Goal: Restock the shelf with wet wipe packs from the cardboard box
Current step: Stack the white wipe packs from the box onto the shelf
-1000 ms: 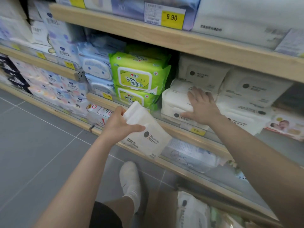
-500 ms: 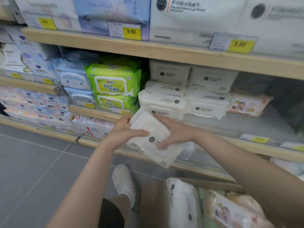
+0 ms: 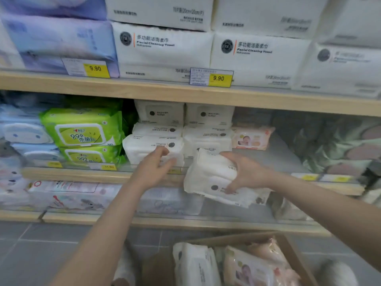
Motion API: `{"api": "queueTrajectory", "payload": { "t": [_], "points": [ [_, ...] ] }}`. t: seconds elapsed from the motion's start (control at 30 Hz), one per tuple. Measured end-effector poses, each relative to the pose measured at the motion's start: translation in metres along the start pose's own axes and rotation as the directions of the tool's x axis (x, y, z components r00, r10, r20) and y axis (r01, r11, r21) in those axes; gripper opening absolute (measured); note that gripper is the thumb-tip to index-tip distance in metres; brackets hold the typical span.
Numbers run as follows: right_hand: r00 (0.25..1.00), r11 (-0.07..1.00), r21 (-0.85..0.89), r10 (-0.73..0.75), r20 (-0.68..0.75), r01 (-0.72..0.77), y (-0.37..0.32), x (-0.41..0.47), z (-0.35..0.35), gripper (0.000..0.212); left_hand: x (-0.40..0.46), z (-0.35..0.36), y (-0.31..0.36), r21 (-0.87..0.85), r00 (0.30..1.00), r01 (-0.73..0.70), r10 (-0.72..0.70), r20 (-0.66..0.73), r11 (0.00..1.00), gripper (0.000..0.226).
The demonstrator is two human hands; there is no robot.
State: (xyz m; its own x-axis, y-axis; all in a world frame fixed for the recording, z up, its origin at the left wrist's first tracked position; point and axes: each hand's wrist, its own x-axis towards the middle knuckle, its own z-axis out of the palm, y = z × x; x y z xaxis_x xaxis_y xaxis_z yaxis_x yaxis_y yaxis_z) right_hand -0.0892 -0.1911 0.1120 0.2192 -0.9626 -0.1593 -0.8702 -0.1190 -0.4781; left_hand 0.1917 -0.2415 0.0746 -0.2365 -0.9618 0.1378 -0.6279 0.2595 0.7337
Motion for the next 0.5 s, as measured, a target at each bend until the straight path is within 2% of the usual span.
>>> {"api": "queueTrajectory", "payload": {
  "t": [0.03,0.1,0.2,0.3,0.5],
  "points": [
    [1.000,0.999,-0.048,0.002,-0.026,-0.004,0.002,0.001,-0.013,0.110,0.014,-0.001,0.000,0.159,0.999,-0.023,0.029,-0.031,0.987,0.051],
    [0.997,0.982,-0.191,-0.009,-0.077,-0.006,0.001,0.008,-0.034,0.111,0.037,0.000,-0.001,0.432,0.999,-0.028,0.017,0.028,0.901,0.069],
    [0.990,0.938,-0.347,-0.053,-0.132,0.004,-0.003,0.030,-0.052,0.110,0.056,0.012,-0.012,0.662,0.988,-0.043,-0.065,0.137,0.748,0.090],
    [0.990,0.900,-0.435,-0.088,-0.111,0.032,-0.006,0.061,-0.053,0.111,0.056,0.028,-0.023,0.731,0.994,-0.041,-0.049,0.101,0.681,0.099],
    [0.994,0.826,-0.563,-0.082,-0.077,0.025,0.009,0.119,-0.023,0.106,0.057,0.033,-0.031,0.703,0.998,-0.039,-0.005,0.060,0.710,0.100]
  ]
}}
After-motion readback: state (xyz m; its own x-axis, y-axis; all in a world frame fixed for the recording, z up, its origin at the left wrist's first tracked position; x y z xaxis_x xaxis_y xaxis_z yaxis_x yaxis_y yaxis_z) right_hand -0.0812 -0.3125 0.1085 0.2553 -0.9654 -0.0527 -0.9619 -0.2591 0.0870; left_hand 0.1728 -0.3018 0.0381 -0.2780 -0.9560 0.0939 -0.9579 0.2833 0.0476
